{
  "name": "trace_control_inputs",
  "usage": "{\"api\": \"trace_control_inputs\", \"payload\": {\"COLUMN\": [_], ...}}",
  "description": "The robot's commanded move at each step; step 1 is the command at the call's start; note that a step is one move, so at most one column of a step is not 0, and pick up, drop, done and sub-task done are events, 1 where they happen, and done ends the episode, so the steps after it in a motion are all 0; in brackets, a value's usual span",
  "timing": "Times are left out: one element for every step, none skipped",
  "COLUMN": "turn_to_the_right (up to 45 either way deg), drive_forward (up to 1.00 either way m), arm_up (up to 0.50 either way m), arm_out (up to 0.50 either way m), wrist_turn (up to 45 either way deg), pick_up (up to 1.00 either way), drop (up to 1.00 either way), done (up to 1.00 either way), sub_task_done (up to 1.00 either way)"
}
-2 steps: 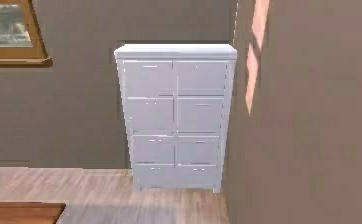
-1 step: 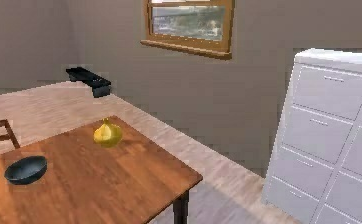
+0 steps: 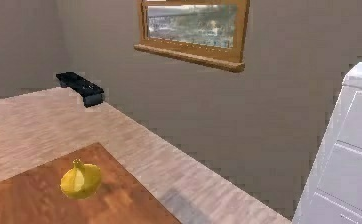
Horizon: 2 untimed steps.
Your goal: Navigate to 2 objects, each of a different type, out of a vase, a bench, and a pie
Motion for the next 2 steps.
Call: {"api": "trace_control_inputs", "payload": {"turn_to_the_right": [-30.0, 0.0], "drive_forward": [0.00, 0.00], "arm_up": [0.00, 0.00], "arm_out": [0.00, 0.00], "wrist_turn": [0.0, 0.0], "pick_up": [0.00, 0.00], "drop": [0.00, 0.00], "done": [0.00, 1.00], "sub_task_done": [0.00, 0.00]}}
